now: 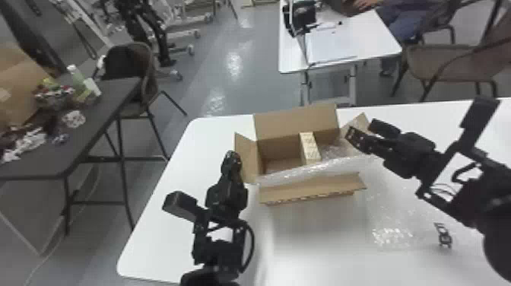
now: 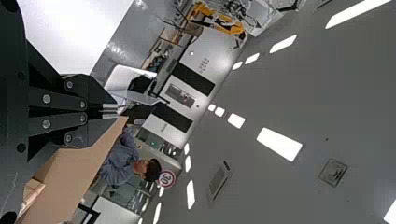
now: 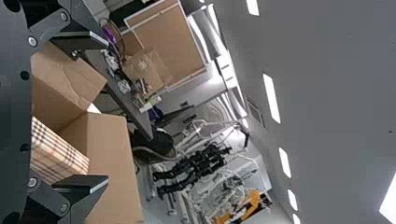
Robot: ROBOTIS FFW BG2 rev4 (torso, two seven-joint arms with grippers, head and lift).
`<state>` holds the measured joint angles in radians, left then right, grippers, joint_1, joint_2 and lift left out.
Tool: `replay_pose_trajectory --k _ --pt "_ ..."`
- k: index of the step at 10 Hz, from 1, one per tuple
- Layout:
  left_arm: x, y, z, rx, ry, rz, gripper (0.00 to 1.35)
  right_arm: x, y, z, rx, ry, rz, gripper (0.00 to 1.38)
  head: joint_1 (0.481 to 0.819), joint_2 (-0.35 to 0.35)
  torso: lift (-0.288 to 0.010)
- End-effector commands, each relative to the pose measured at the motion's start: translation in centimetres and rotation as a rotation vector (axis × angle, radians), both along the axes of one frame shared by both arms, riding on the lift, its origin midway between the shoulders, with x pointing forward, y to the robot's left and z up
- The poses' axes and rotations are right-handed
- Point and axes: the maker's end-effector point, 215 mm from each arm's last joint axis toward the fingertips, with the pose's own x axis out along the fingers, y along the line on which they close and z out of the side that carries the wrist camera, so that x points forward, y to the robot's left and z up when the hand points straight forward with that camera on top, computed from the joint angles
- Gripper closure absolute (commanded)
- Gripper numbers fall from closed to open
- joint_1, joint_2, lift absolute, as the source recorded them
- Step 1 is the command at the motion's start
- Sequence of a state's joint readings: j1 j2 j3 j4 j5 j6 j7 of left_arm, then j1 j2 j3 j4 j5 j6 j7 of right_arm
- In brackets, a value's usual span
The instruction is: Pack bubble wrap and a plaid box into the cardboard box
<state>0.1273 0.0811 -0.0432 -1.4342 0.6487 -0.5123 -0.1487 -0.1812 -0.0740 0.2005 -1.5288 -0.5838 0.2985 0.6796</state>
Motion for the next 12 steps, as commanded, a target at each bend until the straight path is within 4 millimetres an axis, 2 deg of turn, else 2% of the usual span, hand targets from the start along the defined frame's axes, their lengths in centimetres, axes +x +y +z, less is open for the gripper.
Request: replay_pose_trajectory --k 1,2,4,6,7,8,11,12 --pt "0.0 -0.1 -0.1 0.000 0.003 -0.003 1.20 0.8 -4.7 0.8 -0.066 -0.061 -0.106 0.26 0.674 0.292 -0.110" --pt "0.1 -0.2 -0.3 -0.003 0.007 -0.006 1.20 1.0 -8.6 0.3 -0.119 -0.084 -0.189 0.26 0.672 0.279 -0.110" --pt "0.1 -0.1 -0.1 0.001 0.004 -0.010 1.20 -0.5 -17.0 -1.7 -0.161 -0.098 -0.360 0.26 0.681 0.197 -0.110" --pt "0.1 -0.1 -0.1 0.006 0.003 -0.012 1.20 -3.4 -25.6 -3.9 -0.192 -0.113 -0.534 0.26 0.695 0.129 -0.110" --pt "0.1 0.0 -0.2 0.006 0.004 -0.010 1.20 -5.0 -29.0 -4.8 -0.216 -0.132 -0.606 0.26 0.695 0.078 -0.110" --pt "0.1 0.0 -0.2 0.006 0.004 -0.010 1.20 -6.5 -32.1 -6.0 -0.227 -0.145 -0.658 0.26 0.695 0.034 -0.110" --pt "0.0 0.0 -0.4 0.009 0.010 -0.013 1.20 -11.0 -38.7 -10.6 -0.310 -0.159 -0.770 0.26 0.695 -0.050 -0.110" --pt "-0.2 0.3 -0.7 0.012 0.016 -0.009 1.20 -12.3 -40.0 -12.6 -0.320 -0.135 -0.788 0.26 0.695 -0.080 -0.110"
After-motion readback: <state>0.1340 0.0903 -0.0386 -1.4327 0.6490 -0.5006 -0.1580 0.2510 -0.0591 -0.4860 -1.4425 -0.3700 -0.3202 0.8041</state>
